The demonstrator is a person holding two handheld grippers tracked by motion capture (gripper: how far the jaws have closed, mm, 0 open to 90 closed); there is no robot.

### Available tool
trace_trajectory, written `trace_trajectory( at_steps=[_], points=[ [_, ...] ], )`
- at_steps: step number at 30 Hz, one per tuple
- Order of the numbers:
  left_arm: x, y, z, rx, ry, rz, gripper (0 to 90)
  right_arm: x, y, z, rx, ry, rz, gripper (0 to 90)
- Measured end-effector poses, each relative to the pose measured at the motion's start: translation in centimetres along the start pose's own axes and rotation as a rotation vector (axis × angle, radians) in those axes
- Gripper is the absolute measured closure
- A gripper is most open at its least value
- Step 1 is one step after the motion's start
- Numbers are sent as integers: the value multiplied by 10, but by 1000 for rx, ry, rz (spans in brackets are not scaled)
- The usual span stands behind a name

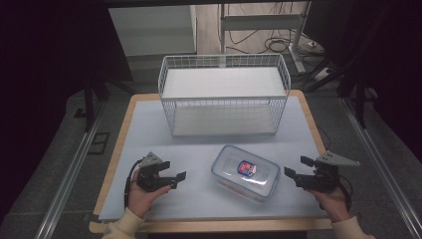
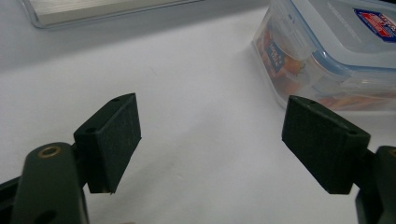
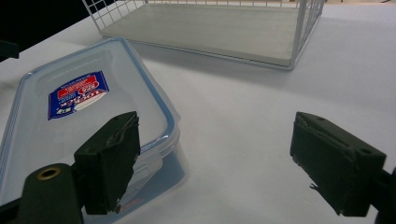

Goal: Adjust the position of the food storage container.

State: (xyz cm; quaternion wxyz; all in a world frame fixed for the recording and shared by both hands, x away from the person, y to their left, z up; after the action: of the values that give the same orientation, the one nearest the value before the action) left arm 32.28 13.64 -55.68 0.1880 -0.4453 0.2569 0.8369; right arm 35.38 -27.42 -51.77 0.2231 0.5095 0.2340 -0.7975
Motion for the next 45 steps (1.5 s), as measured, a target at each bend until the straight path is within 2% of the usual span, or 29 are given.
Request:
trace_trajectory(
  at_steps=[18, 24, 30, 31, 32, 33, 36, 40, 41, 42, 43, 44, 45],
  points=[
    [3, 1, -2, 5, -19, 0, 197, 6, 0, -3, 12, -67, -8, 159],
    [2, 0, -1, 5, -18, 5, 197, 6, -1, -2, 1, -89, -12, 172],
    [2, 0, -1, 10, -23, 1, 198, 9, 1, 0, 19, -148, -20, 177],
    [3, -1, -1, 13, -26, 1, 197, 10, 2, 0, 27, -179, -24, 182],
    [3, -1, -1, 13, -26, 1, 198, 10, 2, 0, 27, -179, -24, 182],
    [3, -1, -1, 13, -28, 3, 198, 11, 1, 1, 29, -204, -21, 187],
    [3, -1, -1, 14, -29, 4, 200, 7, -2, 3, 22, -212, -12, 205],
    [2, -1, -1, 15, -27, 6, 200, -4, -15, 11, -11, -214, 12, 308],
    [2, -1, -1, 16, -28, 3, 200, -7, -26, 14, -67, -226, 43, 442],
    [2, -1, -1, 16, -28, 1, 200, -7, -26, 14, -67, -226, 43, 442],
    [2, -1, -1, 17, -28, 1, 200, -8, -37, 17, -115, -242, 74, 568],
    [2, 0, -1, 17, -30, 3, 200, -8, -37, 17, -115, -242, 74, 568],
    [3, 0, -1, 16, -31, 3, 200, -8, -49, 18, -159, -269, 111, 659]
  ],
)
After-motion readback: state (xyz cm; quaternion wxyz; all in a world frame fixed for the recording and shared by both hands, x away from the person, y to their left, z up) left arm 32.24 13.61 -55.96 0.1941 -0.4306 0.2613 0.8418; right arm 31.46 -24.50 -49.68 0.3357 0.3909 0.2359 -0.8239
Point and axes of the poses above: each handheld gripper's, and its own axes: z roughly backward along the jaws, x roughly out of its underside, y roughly to its right, the point moved 8 cm from there along -z, roughly forward along the jaws, and after that the axes turned 7 degrees about y, right-handed, at the moved point
